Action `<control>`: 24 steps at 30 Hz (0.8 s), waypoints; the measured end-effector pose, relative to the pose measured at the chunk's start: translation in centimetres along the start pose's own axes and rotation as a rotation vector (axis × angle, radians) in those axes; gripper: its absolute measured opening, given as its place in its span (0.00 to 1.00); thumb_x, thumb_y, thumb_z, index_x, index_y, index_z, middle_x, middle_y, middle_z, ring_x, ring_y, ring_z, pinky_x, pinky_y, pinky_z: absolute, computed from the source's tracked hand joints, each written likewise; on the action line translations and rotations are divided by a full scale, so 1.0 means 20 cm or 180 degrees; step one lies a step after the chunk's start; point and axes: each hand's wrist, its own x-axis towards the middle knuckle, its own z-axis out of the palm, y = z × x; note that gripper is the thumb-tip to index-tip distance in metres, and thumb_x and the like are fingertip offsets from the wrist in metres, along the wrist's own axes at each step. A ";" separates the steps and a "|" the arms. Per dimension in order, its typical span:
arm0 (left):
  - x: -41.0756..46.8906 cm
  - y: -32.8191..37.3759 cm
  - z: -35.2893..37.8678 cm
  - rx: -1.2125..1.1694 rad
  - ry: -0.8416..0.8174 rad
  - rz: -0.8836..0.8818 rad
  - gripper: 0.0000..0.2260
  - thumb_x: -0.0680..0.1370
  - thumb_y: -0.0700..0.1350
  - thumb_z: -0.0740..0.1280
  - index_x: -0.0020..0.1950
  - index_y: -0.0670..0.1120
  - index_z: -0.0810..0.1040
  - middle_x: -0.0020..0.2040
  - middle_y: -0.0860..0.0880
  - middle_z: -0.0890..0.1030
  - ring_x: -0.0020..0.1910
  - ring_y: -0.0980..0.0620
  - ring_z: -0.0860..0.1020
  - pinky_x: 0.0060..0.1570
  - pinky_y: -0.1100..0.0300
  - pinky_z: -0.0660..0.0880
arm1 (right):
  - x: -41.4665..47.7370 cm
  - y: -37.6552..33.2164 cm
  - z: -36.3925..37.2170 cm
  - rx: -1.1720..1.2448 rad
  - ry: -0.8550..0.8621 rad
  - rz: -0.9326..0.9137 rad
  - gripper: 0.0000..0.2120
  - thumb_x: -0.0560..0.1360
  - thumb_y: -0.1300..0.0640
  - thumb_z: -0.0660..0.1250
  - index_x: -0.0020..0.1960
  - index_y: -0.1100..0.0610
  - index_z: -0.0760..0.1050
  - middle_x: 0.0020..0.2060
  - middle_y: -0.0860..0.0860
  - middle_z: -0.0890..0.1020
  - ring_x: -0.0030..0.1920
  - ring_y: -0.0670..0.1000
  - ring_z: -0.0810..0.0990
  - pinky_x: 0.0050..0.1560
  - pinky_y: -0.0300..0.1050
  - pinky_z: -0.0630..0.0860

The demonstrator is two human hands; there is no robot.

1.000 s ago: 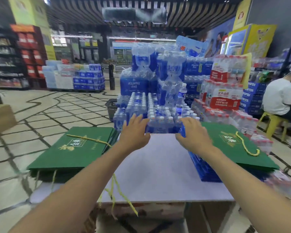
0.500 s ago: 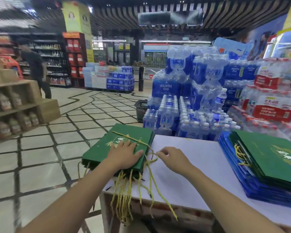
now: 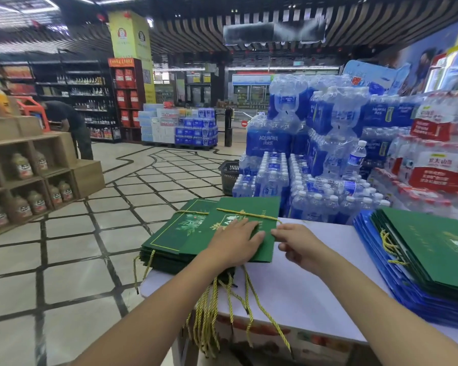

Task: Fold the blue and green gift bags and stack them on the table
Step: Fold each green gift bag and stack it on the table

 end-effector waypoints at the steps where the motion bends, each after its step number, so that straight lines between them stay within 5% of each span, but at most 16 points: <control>1: 0.00 0.03 0.00 -0.0017 0.0027 0.0072 0.27 0.85 0.63 0.50 0.82 0.54 0.60 0.83 0.51 0.60 0.82 0.48 0.55 0.79 0.36 0.52 | -0.01 -0.01 -0.05 0.0047 0.0043 -0.0016 0.03 0.82 0.63 0.65 0.52 0.58 0.78 0.37 0.51 0.79 0.25 0.43 0.71 0.23 0.34 0.60; 5: 0.03 0.13 0.04 -0.0053 0.0022 0.0330 0.25 0.86 0.61 0.52 0.82 0.55 0.60 0.83 0.52 0.58 0.83 0.48 0.52 0.79 0.36 0.47 | -0.04 -0.01 -0.27 0.0199 0.0278 -0.0008 0.06 0.83 0.63 0.64 0.58 0.58 0.77 0.37 0.50 0.78 0.24 0.41 0.70 0.22 0.32 0.62; 11: 0.05 0.24 0.22 0.0039 -0.0238 0.0828 0.25 0.86 0.59 0.55 0.81 0.52 0.63 0.82 0.49 0.61 0.81 0.47 0.57 0.79 0.41 0.55 | -0.11 0.12 -0.58 -0.0334 0.0751 0.0156 0.10 0.82 0.65 0.65 0.62 0.68 0.76 0.33 0.53 0.75 0.24 0.43 0.73 0.26 0.36 0.74; 15: 0.04 0.26 0.39 0.0302 -0.0675 0.1004 0.26 0.85 0.58 0.56 0.82 0.51 0.62 0.82 0.47 0.62 0.80 0.45 0.60 0.78 0.44 0.58 | -0.19 0.22 -0.63 -0.1352 0.0951 0.0331 0.15 0.81 0.65 0.65 0.68 0.61 0.72 0.46 0.60 0.81 0.29 0.48 0.82 0.35 0.46 0.83; 18: 0.04 0.26 0.51 0.0542 -0.0745 0.0999 0.27 0.86 0.59 0.53 0.83 0.52 0.58 0.83 0.47 0.57 0.83 0.43 0.53 0.80 0.44 0.53 | -0.24 0.31 -0.61 -0.3188 0.0780 -0.0055 0.24 0.81 0.55 0.65 0.77 0.52 0.67 0.67 0.57 0.74 0.56 0.55 0.82 0.53 0.47 0.79; 20: 0.05 0.27 0.53 0.0569 -0.0680 0.0995 0.26 0.86 0.59 0.52 0.83 0.53 0.57 0.84 0.46 0.56 0.83 0.43 0.51 0.80 0.44 0.52 | -0.26 0.39 -0.55 -0.3889 0.0496 -0.0583 0.21 0.83 0.47 0.62 0.75 0.46 0.70 0.68 0.52 0.73 0.65 0.54 0.77 0.64 0.49 0.73; 24: 0.06 0.30 0.54 0.0656 -0.0655 0.1014 0.27 0.86 0.59 0.51 0.83 0.52 0.57 0.83 0.44 0.57 0.82 0.41 0.53 0.79 0.46 0.55 | -0.26 0.43 -0.49 -0.4268 0.0031 -0.0646 0.18 0.85 0.44 0.54 0.68 0.44 0.76 0.60 0.48 0.75 0.59 0.53 0.78 0.57 0.52 0.76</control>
